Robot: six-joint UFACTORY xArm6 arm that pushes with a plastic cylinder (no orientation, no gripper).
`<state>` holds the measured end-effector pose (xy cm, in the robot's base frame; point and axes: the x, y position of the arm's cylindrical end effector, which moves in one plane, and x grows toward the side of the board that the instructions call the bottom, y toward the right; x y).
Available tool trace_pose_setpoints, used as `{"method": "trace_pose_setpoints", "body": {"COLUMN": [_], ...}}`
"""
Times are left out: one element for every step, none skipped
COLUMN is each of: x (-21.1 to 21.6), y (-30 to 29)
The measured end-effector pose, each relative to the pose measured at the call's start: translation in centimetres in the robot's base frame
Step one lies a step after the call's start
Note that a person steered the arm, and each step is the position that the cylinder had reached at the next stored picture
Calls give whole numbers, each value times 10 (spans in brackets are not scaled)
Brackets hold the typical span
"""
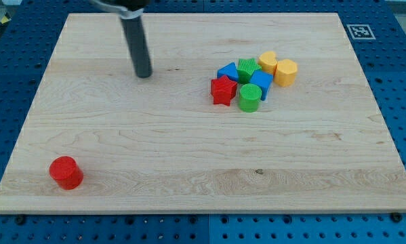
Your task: Separate the red star from the blue triangle
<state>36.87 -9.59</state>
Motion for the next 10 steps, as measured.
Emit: {"method": "trace_pose_setpoints", "body": {"x": [22, 53, 35, 9, 20, 56, 90, 93, 94, 113], "y": [42, 69, 73, 85, 130, 143, 124, 115, 145, 158]}}
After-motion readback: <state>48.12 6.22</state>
